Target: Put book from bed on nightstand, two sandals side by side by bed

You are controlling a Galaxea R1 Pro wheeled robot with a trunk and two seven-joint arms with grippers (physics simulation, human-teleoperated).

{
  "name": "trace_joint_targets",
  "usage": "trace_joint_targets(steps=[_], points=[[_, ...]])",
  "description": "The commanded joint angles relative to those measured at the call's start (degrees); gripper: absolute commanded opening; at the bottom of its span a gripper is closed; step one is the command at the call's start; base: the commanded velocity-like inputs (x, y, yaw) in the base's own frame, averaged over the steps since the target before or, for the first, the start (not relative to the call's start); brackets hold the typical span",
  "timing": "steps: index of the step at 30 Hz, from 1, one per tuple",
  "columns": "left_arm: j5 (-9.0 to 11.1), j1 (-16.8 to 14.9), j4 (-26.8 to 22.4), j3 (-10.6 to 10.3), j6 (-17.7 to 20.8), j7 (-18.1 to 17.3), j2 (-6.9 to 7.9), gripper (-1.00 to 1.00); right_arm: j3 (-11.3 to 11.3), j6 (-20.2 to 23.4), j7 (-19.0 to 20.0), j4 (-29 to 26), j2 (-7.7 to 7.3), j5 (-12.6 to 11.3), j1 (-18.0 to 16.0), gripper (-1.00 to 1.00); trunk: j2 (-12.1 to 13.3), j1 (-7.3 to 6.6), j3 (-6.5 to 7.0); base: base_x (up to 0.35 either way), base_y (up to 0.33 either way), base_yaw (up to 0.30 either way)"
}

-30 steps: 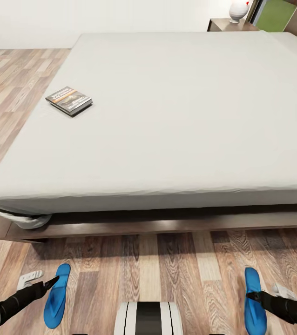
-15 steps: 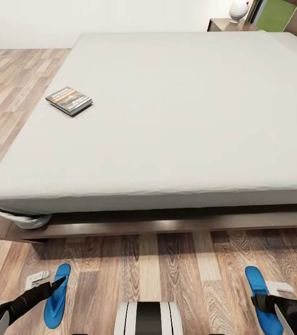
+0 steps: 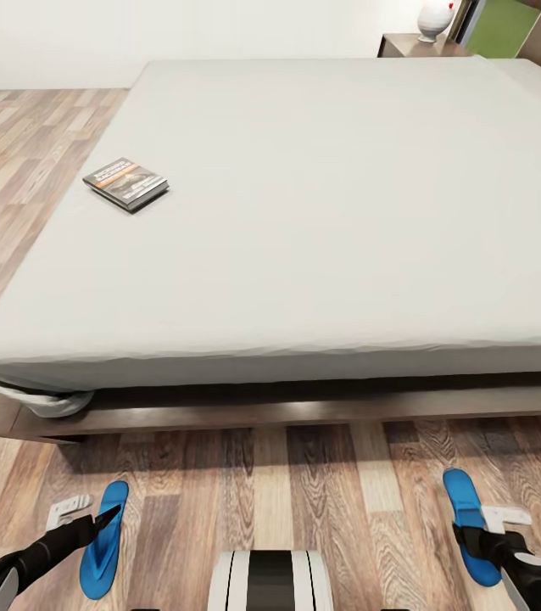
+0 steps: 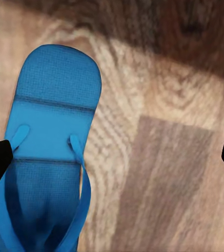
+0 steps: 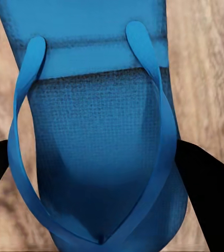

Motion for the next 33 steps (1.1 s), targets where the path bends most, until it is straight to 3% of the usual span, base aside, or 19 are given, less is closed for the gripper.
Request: trace_joint_targets(steps=[1, 33], points=[[0.18, -0.03, -0.01, 0.3, 0.57, -0.36, -0.03, 1.0, -0.25, -0.02, 0.32, 0.43, 0.05, 0.34, -0.02, -1.0, -0.01, -0.01, -0.03, 0.0, 0.0, 0.0], [0.18, -0.03, 0.27, 0.22, 0.57, -0.27, -0.03, 1.0, -0.3, -0.59, 0.32, 1.29, 0.03, 0.25, 0.03, -1.0, -0.01, -0.01, -0.03, 0.0, 0.269, 0.0]])
